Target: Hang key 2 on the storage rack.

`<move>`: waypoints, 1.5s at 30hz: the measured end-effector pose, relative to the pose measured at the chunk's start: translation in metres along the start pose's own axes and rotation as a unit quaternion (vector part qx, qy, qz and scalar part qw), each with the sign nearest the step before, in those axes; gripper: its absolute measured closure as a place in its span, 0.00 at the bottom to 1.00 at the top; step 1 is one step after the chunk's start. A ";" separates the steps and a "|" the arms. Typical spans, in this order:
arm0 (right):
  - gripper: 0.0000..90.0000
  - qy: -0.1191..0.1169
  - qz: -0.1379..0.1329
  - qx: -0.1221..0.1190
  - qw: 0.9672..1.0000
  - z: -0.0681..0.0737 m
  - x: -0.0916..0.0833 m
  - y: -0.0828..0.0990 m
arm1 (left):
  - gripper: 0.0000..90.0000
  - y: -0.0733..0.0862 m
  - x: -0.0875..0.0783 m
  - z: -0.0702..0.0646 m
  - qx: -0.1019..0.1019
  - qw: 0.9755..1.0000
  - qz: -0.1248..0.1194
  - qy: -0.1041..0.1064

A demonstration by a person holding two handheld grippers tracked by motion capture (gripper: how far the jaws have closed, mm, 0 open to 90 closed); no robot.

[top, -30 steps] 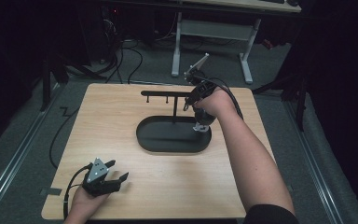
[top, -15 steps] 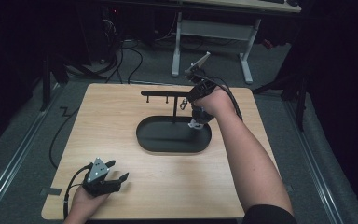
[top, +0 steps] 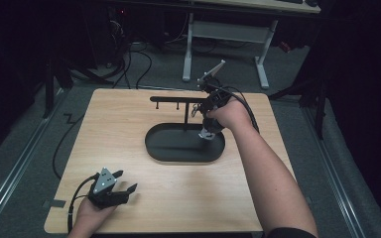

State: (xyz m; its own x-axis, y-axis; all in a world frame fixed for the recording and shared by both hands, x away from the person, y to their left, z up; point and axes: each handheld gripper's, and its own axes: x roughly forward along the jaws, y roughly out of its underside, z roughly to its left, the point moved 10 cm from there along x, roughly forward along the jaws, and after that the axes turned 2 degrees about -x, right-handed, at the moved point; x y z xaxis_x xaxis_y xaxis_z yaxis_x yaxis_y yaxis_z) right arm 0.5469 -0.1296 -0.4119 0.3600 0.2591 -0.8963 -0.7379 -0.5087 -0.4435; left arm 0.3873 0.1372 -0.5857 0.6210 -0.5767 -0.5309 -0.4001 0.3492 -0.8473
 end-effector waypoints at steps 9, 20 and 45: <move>0.76 -0.015 -0.002 -0.010 1.000 0.013 0.004 0.018 | 0.31 0.000 0.001 0.000 0.000 1.000 0.000 -0.001; 0.49 -0.019 -0.028 -0.018 0.999 0.028 0.018 0.049 | 0.31 0.000 0.001 -0.001 0.001 1.000 0.002 0.001; 0.25 -0.006 -0.188 -0.030 0.982 0.043 0.044 0.150 | 0.31 -0.002 -0.001 0.000 -0.007 1.000 -0.012 0.004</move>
State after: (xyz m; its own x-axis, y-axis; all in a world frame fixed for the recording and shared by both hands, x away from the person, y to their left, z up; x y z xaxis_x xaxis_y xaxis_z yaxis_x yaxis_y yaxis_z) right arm 0.4272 -0.1591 -0.5180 0.5942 0.4467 -0.6688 -0.5190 -0.4224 -0.7432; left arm 0.3877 0.1374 -0.5834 0.6257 -0.5906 -0.5096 -0.3939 0.3247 -0.8599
